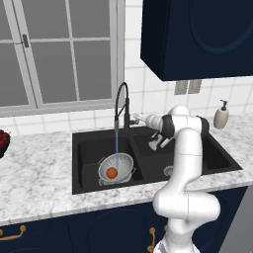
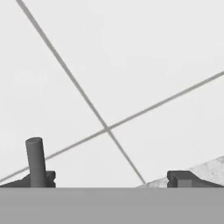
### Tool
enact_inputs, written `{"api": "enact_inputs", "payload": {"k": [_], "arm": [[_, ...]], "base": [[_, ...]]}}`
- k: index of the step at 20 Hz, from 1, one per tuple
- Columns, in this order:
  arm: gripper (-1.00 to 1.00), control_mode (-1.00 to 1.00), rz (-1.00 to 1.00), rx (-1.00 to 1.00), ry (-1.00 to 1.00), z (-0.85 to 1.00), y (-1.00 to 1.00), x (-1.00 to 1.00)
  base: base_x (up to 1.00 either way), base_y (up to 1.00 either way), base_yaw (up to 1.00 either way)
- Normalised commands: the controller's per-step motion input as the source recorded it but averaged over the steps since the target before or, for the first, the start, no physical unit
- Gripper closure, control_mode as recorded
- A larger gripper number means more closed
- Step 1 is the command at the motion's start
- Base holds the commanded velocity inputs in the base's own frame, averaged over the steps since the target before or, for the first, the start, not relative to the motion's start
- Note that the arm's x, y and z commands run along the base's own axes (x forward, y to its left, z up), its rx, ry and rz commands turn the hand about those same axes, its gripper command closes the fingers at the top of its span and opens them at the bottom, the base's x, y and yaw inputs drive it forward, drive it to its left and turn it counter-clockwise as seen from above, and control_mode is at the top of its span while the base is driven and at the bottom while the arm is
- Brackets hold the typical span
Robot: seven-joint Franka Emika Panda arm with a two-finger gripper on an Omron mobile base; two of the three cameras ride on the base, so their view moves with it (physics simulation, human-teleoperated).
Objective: Put the colander in the sink, put the orange in the colander, and turn on the sink faucet and pour water over the colander.
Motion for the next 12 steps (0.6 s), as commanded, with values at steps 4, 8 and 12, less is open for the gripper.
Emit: {"api": "enact_inputs", "payload": {"k": [4,8,12], "arm": [[-1.00,-1.00,0.00,0.08,-0.17,-0.47,-1.00,0.00],[-1.00,-1.00,0.00,0.00,-0.09,-0.09,-0.58,0.00],[-1.00,-1.00,0.00,0.00,0.00,0.00,-0.38,-0.03]], "base": [[0.00,0.00,0.00],[0.00,0.00,0.00],[0.00,0.00,0.00]]}}
